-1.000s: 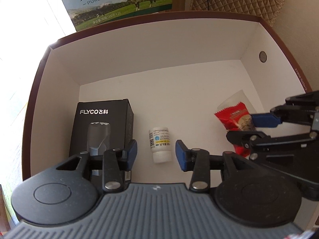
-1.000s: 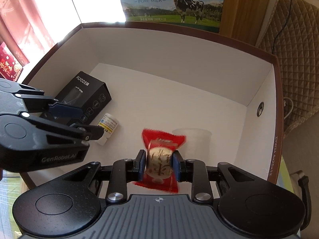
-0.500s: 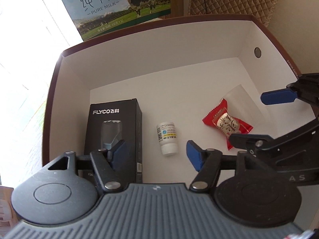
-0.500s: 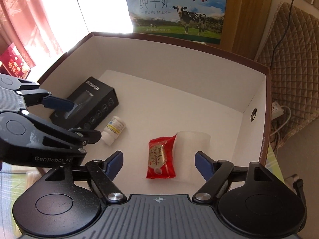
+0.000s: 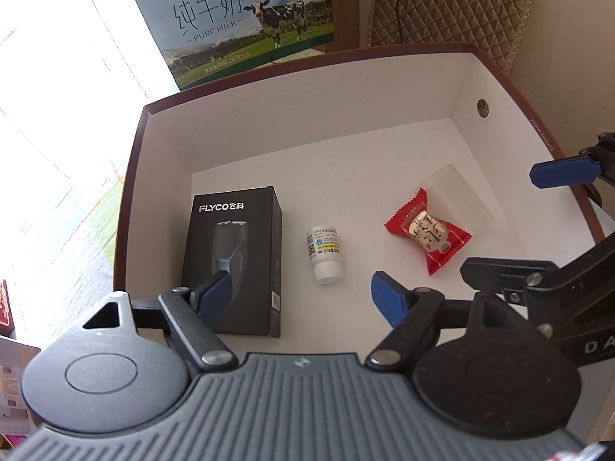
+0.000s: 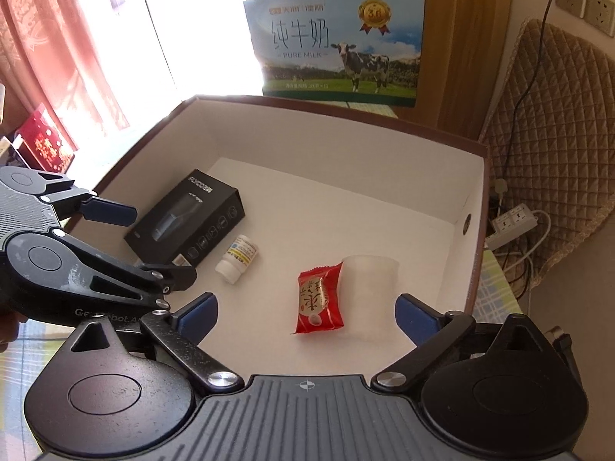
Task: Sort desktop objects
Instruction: 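Withdraw both tools from the brown box back over the remaining items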
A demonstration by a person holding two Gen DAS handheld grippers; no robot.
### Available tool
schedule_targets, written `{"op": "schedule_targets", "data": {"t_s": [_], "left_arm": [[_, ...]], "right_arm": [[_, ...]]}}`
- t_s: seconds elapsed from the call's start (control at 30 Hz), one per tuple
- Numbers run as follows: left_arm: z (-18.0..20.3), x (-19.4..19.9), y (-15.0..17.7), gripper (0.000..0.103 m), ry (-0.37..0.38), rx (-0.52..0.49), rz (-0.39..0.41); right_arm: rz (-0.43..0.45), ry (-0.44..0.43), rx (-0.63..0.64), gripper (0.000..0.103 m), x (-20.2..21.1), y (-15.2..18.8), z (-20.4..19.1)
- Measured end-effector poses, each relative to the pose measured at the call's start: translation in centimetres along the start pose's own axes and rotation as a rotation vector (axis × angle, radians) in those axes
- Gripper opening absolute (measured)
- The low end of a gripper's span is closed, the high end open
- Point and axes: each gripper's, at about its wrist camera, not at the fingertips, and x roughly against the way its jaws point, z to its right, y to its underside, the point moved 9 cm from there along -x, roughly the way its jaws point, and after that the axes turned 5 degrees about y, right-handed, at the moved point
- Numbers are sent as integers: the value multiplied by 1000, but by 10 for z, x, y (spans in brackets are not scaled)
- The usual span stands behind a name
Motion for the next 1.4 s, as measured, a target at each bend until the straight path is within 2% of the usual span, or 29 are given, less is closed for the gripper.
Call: {"op": "schedule_targets", "data": {"t_s": [0.33,0.97,1.4], "left_arm": [[9,36,13,83,-16,1,48],[43,104,49,83,-36,24,137],[59,156,87,83,-78,84,211]], "right_arm": [[46,-17,-21,101,37,9,-4],[123,-41,-6,101,107,42,-12],[121,-59,50,101,139,79,-22]]}}
